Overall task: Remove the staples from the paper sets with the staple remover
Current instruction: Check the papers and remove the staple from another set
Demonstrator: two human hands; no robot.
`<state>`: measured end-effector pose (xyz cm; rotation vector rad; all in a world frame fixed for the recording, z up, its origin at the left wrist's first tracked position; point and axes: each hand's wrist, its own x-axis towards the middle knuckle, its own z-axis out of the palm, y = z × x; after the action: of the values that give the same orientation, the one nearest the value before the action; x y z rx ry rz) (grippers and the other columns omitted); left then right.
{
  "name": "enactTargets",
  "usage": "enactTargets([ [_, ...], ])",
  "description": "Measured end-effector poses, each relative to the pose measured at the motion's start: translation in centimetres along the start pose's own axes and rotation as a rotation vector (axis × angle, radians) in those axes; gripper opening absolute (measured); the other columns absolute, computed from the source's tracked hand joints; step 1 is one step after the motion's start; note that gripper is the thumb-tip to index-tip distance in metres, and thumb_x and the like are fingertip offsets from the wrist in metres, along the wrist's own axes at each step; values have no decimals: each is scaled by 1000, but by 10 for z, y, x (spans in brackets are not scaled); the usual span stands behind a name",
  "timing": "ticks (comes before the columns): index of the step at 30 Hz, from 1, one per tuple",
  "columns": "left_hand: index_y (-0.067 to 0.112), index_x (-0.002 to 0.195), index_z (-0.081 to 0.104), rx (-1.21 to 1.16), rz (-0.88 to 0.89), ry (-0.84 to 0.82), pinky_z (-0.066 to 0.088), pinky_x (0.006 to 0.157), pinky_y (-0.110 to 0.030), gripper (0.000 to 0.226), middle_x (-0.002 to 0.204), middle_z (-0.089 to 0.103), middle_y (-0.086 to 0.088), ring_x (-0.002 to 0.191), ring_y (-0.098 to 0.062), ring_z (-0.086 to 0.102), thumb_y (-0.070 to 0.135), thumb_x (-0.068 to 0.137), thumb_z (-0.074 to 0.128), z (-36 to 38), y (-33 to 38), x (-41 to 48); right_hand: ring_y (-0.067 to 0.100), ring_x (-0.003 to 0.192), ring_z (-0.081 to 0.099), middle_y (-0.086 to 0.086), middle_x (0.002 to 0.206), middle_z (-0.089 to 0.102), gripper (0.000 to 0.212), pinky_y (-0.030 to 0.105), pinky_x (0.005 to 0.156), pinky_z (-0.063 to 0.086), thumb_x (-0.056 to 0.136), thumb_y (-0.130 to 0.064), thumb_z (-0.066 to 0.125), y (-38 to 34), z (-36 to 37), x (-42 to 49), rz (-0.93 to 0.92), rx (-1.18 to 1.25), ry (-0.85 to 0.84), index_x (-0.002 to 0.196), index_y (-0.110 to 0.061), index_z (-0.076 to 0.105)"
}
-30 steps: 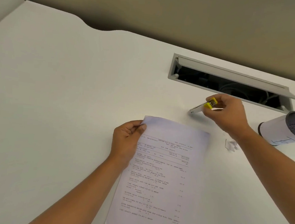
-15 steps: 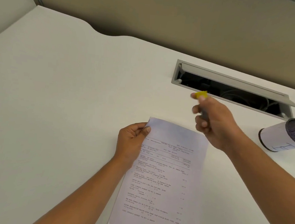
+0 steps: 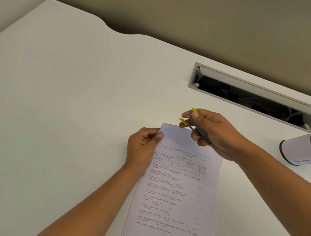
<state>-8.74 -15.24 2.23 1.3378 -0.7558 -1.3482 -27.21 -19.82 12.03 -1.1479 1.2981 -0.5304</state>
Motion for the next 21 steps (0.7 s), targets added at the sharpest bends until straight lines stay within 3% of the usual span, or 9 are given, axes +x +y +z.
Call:
enactTargets([
  [2,17,90,74,-14,-26,20,59,69,-25,14,83,75,6,76,-10,71,4,85,73,0,1,0,16,68,53,6,104,73,42,29,59,40,98,-46,41,1,-1,-1,12,-10,-7,117,-21,69],
  [4,19,85,72,-14,-31,29,59,67,-26,15,80,74,5,72,-10,71,5,84,75,0,2,0,15,69,53,3,103,73,37,29,60,41,96,-43,48,2,-1,0,-34,-67,-15,117,-24,71],
  [6,18,83,71,-7,-36,21,61,69,-30,14,82,74,1,75,-15,71,5,83,75,-1,3,0,14,73,56,-7,105,73,29,24,66,46,91,-38,63,3,1,1,-113,-261,36,118,-31,71],
  [10,17,77,72,-22,-23,6,61,72,-35,18,84,74,-5,80,-23,71,0,82,75,-1,2,0,5,88,63,-16,105,68,45,18,78,50,77,-35,81,1,2,4,-282,-692,123,120,-31,69],
  [17,17,73,71,-23,-1,-5,59,69,-33,21,78,73,-1,76,-20,70,-1,82,74,-2,0,0,10,92,62,-13,108,67,38,30,72,51,84,-47,71,-6,8,12,-485,-1145,33,117,-30,69],
  [21,15,73,71,-50,-2,10,58,71,-35,20,79,73,-4,75,-22,69,-2,82,74,-2,0,2,14,99,61,-11,112,67,39,31,73,50,85,-48,68,-6,11,14,-561,-1205,35,119,-28,67],
])
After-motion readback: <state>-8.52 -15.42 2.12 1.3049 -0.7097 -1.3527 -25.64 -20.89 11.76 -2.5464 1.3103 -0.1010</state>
